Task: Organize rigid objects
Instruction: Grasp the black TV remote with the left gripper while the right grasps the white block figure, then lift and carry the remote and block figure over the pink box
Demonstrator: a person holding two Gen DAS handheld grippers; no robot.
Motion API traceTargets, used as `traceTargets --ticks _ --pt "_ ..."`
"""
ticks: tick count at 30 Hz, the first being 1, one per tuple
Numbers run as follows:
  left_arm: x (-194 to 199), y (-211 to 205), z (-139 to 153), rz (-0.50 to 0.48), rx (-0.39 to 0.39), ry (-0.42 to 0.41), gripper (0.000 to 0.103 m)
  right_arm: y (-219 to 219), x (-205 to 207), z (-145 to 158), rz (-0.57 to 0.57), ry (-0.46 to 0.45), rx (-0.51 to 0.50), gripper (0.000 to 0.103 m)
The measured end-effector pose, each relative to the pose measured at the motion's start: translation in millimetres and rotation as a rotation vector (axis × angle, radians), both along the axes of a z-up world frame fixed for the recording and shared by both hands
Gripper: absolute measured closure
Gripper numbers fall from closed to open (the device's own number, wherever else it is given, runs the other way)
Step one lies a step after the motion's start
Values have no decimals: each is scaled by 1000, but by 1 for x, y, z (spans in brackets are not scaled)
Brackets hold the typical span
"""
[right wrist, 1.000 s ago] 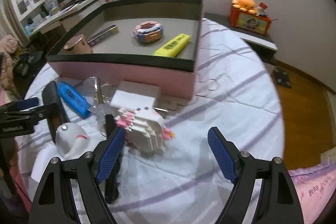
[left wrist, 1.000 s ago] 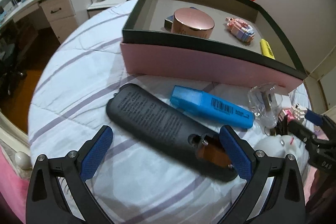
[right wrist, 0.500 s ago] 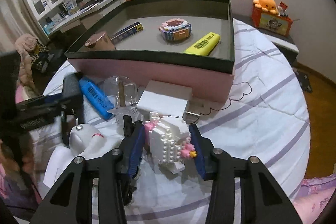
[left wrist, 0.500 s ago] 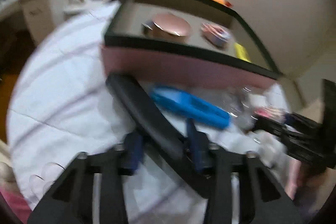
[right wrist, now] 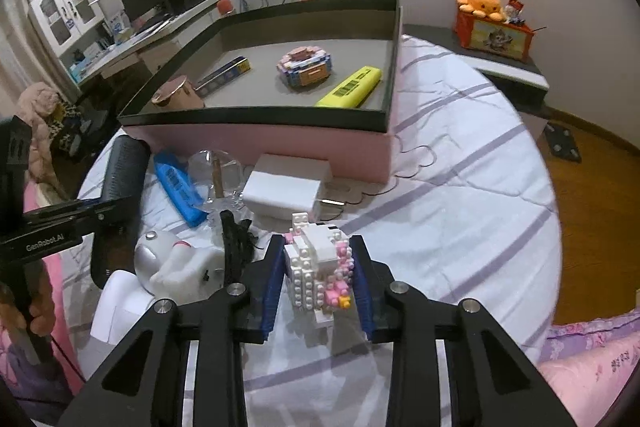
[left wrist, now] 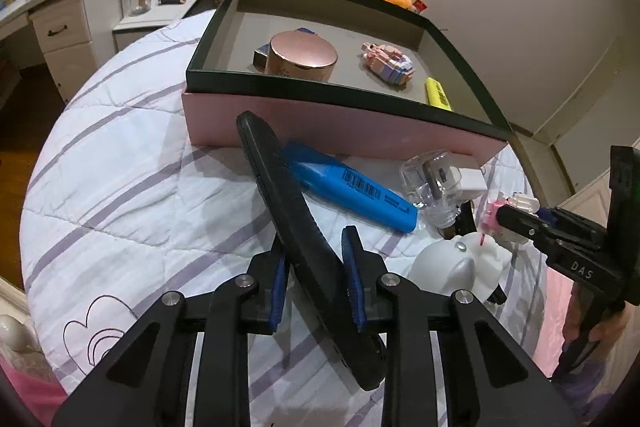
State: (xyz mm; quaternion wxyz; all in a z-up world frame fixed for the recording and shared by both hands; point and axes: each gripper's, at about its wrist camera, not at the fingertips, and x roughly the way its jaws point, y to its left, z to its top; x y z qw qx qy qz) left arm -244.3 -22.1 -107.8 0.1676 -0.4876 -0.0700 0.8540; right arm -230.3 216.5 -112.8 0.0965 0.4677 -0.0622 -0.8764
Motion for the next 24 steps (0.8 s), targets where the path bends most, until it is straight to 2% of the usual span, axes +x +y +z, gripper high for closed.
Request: traceTargets --ticks 4,7,16,21,24 --pt "7 1 7 -2 -5 14 80 -1 7 4 -6 6 -1 71" --pt "11 0 15 -8 8 28 88 1 13 12 -18 20 -3 71" --pt "27 -6 35 -2 30 64 88 -1 40 41 -38 86 3 71" --pt "44 -9 59 -12 57 118 88 -6 59 62 -38 130 5 71" --pt "57 -8 76 -25 44 172 88 -10 73 74 -43 168 24 71"
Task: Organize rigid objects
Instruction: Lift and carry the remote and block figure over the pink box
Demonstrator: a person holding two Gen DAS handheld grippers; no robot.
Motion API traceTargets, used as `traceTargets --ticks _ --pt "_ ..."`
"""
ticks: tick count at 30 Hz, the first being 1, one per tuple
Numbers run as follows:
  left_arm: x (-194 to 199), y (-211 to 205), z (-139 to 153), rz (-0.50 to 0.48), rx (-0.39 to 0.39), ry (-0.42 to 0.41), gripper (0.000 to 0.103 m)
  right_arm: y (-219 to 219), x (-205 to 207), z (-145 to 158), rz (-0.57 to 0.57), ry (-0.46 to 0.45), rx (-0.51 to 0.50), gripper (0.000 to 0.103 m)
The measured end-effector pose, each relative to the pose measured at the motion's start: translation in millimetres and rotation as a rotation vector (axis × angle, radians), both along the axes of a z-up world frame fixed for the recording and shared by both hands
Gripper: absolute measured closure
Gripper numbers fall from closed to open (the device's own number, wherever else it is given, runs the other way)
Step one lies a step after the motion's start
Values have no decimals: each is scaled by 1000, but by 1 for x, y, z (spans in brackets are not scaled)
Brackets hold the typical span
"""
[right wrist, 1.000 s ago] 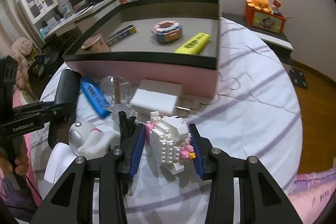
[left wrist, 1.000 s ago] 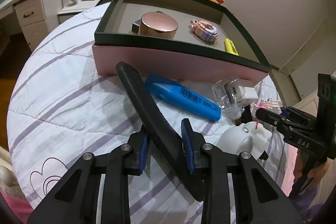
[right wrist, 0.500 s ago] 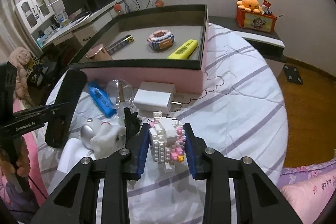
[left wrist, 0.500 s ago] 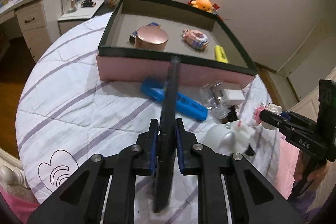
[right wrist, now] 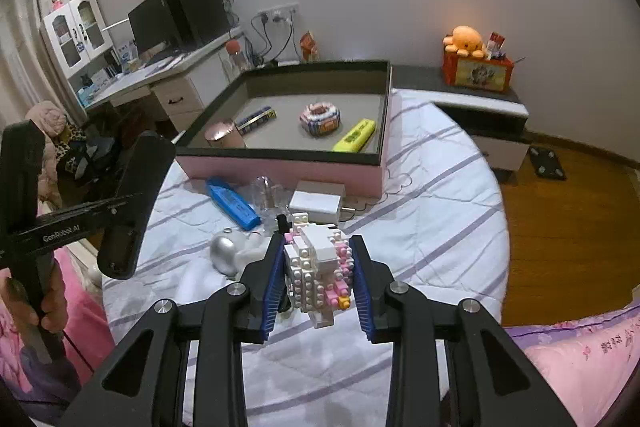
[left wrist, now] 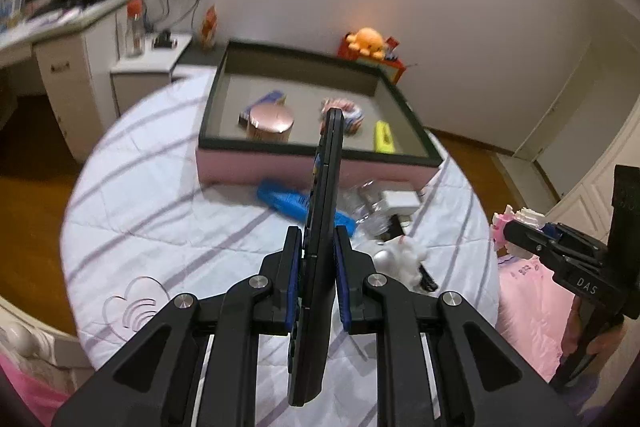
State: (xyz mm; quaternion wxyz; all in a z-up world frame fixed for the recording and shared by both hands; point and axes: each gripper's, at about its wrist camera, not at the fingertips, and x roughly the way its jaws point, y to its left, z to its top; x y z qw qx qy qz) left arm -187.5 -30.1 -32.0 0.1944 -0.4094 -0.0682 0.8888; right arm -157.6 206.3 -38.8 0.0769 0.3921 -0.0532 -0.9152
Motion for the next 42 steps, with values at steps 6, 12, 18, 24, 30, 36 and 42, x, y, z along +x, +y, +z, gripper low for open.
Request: traceTargets --ticks 6,12,18,24,30,36,42 --pt "21 0 22 -19 -4 64 88 -8 26 19 -12 59 -11 71" --pt "39 -2 35 -26 -12 113 88 -14 46 35 -9 119 -2 71" --pt "42 -8 39 -12 -19 129 88 -17 49 36 -3 126 -1 71" --pt "37 -12 38 13 -17 123 88 -17 45 31 12 109 -8 71" --pt "28 -11 33 21 -24 108 88 -13 40 30 8 101 -20 71" --pt "16 -7 32 20 -34 103 88 -11 29 27 13 92 -30 71" --pt "-1 -3 32 19 -44 103 88 -8 8 24 21 81 -39 71"
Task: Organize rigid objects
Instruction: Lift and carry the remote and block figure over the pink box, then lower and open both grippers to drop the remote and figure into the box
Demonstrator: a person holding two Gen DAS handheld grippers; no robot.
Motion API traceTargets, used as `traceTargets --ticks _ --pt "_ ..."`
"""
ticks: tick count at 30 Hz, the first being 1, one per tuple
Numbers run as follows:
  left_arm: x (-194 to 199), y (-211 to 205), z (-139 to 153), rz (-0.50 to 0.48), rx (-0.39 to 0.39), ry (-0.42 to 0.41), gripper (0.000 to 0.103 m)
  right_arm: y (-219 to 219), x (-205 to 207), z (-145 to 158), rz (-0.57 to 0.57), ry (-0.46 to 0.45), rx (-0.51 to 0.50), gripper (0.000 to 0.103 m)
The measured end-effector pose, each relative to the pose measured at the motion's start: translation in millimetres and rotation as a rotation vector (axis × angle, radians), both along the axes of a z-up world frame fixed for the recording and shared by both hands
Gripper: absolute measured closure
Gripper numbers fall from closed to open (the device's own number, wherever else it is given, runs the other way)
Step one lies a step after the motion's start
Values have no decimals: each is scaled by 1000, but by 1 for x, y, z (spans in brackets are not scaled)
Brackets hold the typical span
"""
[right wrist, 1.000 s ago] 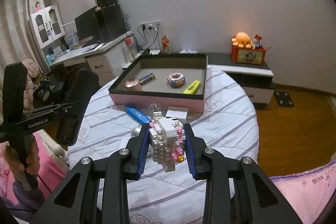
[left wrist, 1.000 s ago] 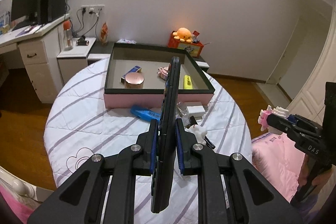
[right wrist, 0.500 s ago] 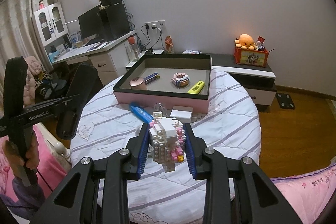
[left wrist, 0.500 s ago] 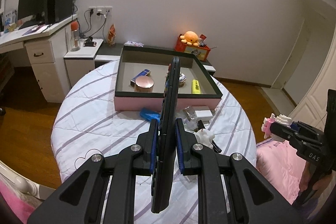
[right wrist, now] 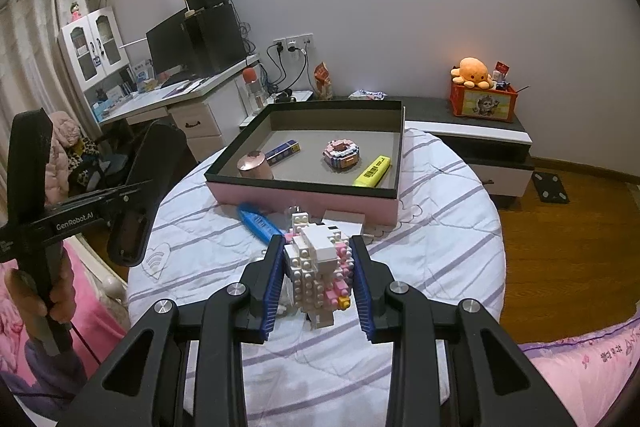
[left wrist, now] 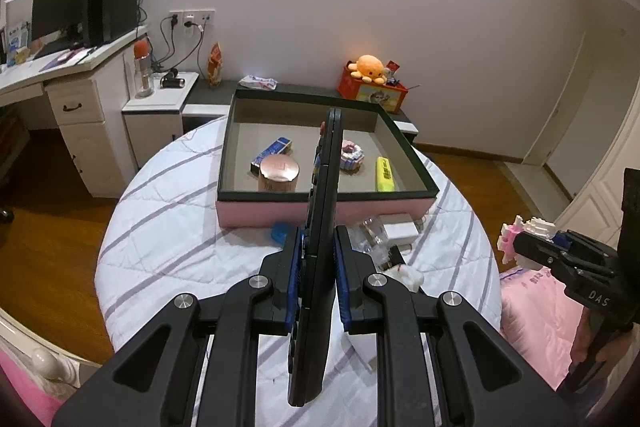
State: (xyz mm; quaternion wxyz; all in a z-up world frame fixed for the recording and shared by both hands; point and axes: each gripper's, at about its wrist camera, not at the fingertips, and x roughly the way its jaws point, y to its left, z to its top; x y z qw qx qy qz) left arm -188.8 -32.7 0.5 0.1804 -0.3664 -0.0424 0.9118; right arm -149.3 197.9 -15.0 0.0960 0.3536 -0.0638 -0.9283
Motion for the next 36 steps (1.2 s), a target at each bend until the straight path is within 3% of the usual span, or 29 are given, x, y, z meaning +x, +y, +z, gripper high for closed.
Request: traceTargets --ticks 11,22,29,36 --pt "-72 19 -3 -40 -24 -8 88 5 -76 -13 15 -24 -70 71" --pt "-149 58 -8 -133 -75 -35 87 6 -165 -52 40 -108 -50 71" --pt "-177 79 -14 -146 -92 -46 87 6 -190 -75 48 -165 -77 71" --pt "-188 86 -25 -143 -111 -76 87 8 -192 -75 56 -163 -84 70"
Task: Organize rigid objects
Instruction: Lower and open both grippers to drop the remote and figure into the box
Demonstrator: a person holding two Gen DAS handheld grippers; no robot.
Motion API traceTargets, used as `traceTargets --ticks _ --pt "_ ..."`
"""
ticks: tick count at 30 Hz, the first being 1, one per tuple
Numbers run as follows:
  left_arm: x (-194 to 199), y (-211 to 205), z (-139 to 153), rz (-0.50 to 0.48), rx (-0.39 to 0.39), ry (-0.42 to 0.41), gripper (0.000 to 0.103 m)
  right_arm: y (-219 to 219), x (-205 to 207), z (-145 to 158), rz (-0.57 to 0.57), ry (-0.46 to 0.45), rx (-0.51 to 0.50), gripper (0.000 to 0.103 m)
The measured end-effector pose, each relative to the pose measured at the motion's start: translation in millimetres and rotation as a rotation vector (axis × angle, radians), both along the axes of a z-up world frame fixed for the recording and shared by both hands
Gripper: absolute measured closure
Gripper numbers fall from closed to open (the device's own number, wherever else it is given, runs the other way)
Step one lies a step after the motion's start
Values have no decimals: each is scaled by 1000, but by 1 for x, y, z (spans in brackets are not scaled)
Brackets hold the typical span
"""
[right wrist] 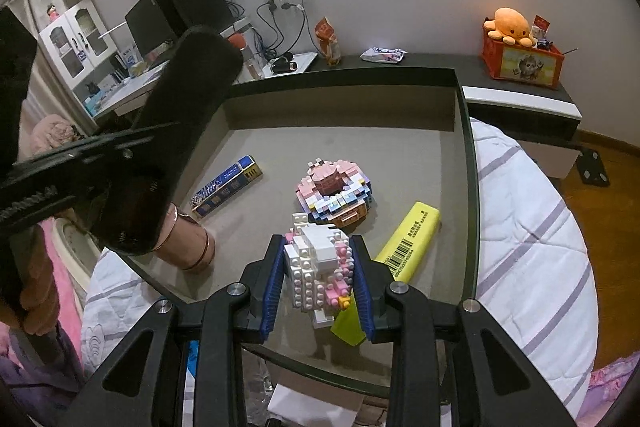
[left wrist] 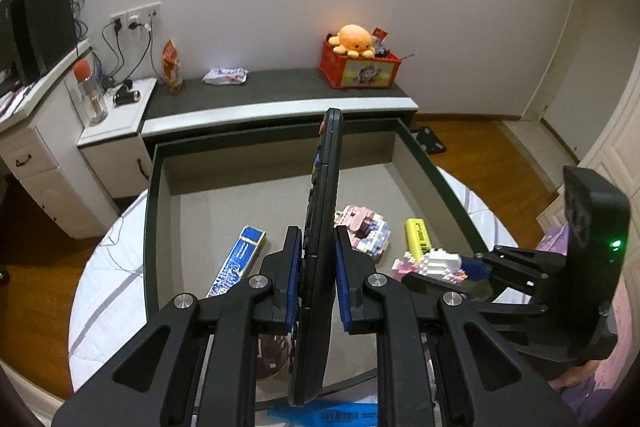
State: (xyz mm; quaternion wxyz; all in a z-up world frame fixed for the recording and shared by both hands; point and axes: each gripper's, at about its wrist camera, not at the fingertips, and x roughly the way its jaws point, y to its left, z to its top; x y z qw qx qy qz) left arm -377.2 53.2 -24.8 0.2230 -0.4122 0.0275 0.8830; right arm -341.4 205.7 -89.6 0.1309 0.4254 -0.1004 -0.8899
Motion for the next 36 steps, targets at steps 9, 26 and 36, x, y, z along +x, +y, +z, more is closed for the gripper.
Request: traceTargets --ticks 9,26,36 --pt "-8 -10 -13 28 11 -47 87 2 -10 11 -14 18 40 70" --pt "-13 -4 -19 35 -31 -34 42 8 -26 11 -40 23 64 31" --pt "-8 -9 -8 57 -25 -4 22 17 -15 20 -72 25 43 21"
